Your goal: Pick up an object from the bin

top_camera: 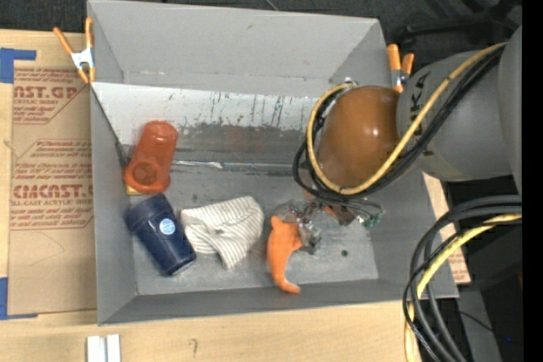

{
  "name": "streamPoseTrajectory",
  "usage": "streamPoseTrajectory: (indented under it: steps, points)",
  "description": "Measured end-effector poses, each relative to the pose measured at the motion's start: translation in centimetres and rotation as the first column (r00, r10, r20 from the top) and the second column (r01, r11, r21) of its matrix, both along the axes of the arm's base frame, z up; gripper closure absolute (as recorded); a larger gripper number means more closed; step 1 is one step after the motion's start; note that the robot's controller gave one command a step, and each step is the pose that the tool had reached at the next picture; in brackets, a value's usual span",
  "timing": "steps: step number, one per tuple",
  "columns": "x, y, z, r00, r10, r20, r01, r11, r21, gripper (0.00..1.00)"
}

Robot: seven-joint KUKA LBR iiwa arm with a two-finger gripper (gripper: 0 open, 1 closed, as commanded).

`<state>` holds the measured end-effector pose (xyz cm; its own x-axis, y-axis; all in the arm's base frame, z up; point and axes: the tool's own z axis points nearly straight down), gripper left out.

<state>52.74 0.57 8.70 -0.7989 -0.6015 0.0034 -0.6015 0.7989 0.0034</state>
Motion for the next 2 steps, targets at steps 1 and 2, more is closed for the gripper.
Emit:
streamPoseTrajectory:
  steps: [1, 2]
  points:
    - [-0.1, 0.0, 2.6, 1.0, -0.001, -0.003, 0.001, 1.0, 0.0, 1.0]
    - [0.0, 0.0, 4.8, 1.0, -0.001, 0.002, 0.001, 1.0, 0.0, 1.0]
